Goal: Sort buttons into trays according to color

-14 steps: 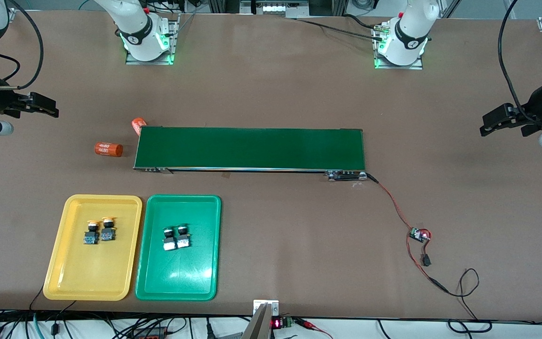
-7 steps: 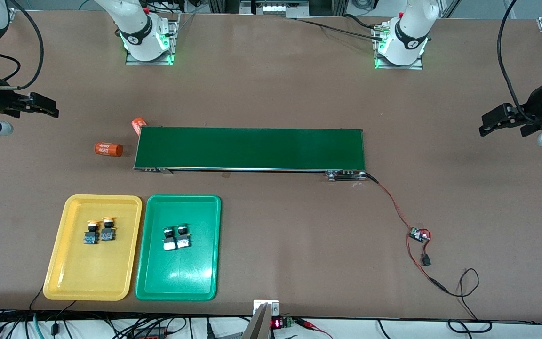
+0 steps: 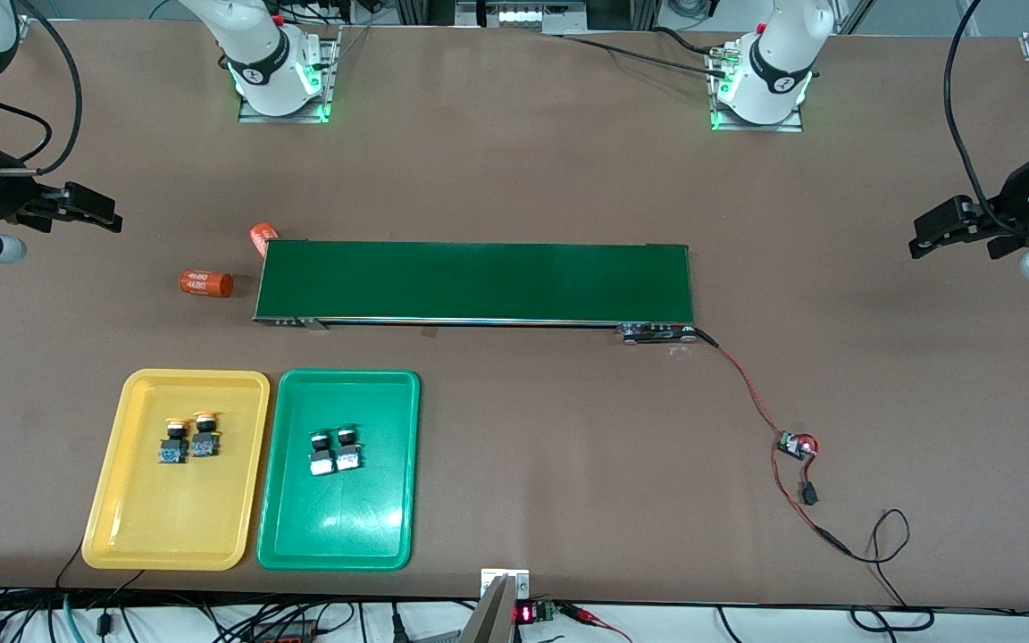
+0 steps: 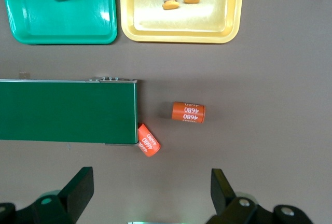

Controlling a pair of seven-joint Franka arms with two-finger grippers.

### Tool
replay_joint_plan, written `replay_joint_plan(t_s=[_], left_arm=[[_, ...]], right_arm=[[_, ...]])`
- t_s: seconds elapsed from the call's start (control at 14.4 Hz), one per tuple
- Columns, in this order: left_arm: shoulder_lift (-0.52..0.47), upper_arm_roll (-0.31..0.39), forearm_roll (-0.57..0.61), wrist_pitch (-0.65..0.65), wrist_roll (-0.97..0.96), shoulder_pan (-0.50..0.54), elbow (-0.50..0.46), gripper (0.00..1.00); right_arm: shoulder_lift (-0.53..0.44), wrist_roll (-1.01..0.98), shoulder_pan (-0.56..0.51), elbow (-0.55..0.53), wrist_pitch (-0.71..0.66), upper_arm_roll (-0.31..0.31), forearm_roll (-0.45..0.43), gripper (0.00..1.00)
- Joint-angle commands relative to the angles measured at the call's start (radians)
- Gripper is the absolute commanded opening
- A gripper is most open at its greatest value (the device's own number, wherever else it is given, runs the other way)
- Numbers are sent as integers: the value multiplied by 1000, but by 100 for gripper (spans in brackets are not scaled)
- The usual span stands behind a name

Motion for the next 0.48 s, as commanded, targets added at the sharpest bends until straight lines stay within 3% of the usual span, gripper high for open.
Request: replay_joint_plan(t_s=[0.0,0.42], left_arm=[[-5,-4,6,-7,11,1,10,100],[-3,-4,6,1,11,2,10,100]], right_arm=[[8,12,-3,7,10,8,15,100],[10,12,44,7,11,8,18,100]])
